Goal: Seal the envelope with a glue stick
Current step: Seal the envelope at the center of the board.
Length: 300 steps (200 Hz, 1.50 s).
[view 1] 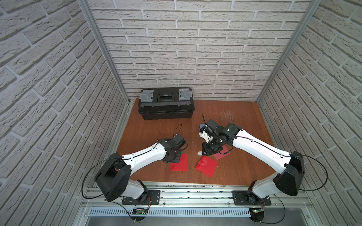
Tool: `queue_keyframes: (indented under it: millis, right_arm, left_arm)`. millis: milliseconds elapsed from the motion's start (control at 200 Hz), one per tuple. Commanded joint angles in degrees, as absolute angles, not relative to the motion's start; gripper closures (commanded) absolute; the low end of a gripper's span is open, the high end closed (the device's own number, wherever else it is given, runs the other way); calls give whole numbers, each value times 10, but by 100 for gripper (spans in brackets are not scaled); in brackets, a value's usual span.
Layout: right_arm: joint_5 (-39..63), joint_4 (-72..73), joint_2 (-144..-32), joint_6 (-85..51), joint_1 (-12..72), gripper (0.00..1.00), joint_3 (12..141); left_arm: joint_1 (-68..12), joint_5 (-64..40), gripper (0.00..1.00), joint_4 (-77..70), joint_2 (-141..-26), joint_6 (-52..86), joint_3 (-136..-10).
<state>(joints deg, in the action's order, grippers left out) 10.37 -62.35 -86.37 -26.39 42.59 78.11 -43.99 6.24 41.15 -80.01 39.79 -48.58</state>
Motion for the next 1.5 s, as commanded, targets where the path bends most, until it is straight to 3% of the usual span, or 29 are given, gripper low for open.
queue_keyframes:
  millis: [0, 550, 765, 1095, 1495]
  right_arm:
    - [105, -623, -851, -268, 425, 97, 783]
    - [101, -637, -860, -265, 424, 97, 797]
    - [103, -636, -860, -264, 424, 97, 793]
    - [111, -628, -866, -257, 425, 97, 786]
    - [110, -627, -866, -250, 425, 97, 781]
  left_arm:
    - [-429, 48, 83, 415, -798, 378, -493]
    - [-434, 32, 83, 381, -895, 376, -484]
    - [-450, 51, 75, 388, -933, 384, -484]
    - [-489, 70, 72, 412, -966, 414, -474]
    - [-502, 71, 75, 408, -959, 421, -485]
